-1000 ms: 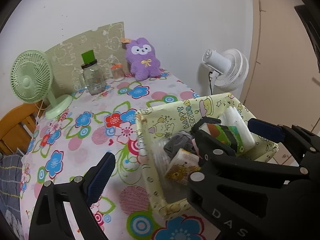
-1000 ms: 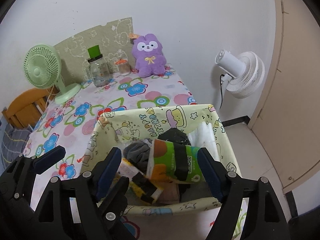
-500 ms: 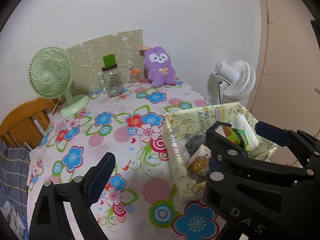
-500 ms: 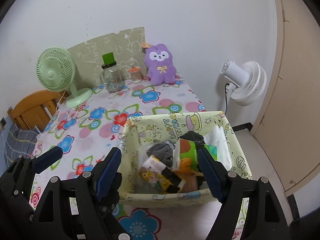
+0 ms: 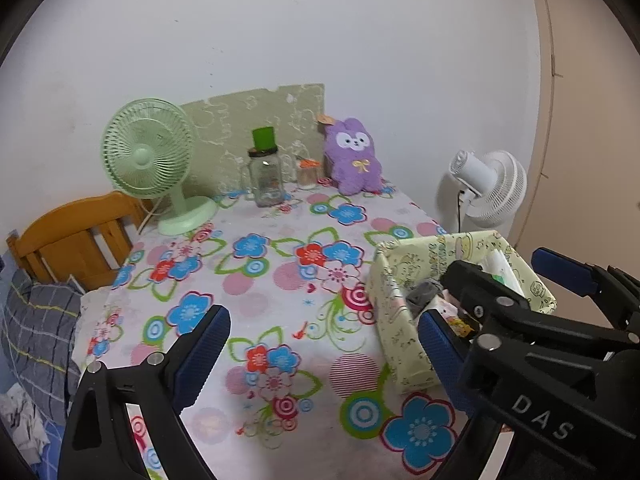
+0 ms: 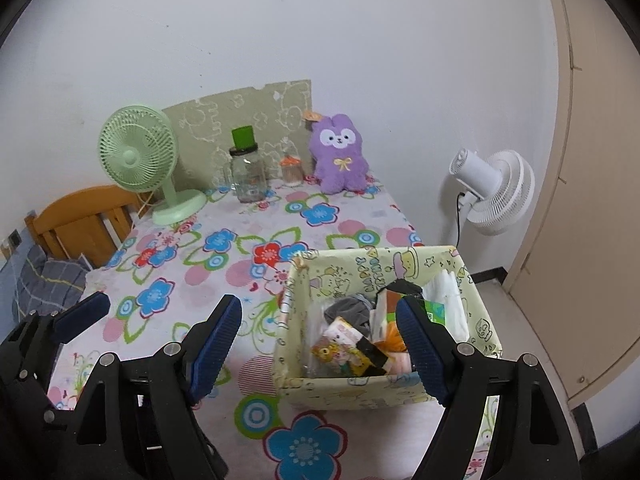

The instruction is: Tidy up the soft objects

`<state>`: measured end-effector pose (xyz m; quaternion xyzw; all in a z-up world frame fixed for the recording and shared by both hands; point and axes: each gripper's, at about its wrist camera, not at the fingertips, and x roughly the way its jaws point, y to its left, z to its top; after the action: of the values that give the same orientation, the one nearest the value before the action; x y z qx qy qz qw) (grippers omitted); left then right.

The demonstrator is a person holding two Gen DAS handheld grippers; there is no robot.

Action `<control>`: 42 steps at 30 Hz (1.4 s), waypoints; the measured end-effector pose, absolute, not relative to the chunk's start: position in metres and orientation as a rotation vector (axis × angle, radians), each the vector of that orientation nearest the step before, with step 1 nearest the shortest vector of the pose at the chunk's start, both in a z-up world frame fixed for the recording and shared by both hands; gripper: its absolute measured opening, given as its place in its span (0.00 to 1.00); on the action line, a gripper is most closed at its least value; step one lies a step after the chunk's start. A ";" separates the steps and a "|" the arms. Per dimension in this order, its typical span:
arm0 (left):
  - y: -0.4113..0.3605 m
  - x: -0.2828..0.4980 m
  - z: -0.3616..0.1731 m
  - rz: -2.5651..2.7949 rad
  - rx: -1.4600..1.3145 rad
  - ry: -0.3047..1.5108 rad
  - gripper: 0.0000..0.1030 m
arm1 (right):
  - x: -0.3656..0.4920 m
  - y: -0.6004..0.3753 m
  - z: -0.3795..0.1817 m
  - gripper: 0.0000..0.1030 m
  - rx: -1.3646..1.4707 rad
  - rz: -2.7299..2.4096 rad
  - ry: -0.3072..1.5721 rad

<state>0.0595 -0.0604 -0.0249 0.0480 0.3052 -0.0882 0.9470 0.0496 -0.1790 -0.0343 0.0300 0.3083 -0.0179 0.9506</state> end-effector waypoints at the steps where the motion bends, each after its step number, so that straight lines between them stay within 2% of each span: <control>1: -0.058 0.058 -0.024 -0.174 0.096 0.618 0.94 | 0.048 -0.176 -0.032 0.80 0.060 -0.033 0.623; 26: 0.019 0.007 0.006 -0.022 0.006 0.501 1.00 | 0.003 -0.147 0.004 0.82 0.001 0.018 0.484; 42: 0.024 -0.012 0.013 -0.013 -0.003 0.453 1.00 | -0.016 -0.145 0.003 0.84 0.006 0.016 0.445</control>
<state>-0.0115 0.0241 0.0128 -0.0014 0.2244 -0.0062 0.9745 -0.0163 -0.1455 0.0034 0.0032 0.2208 0.0078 0.9753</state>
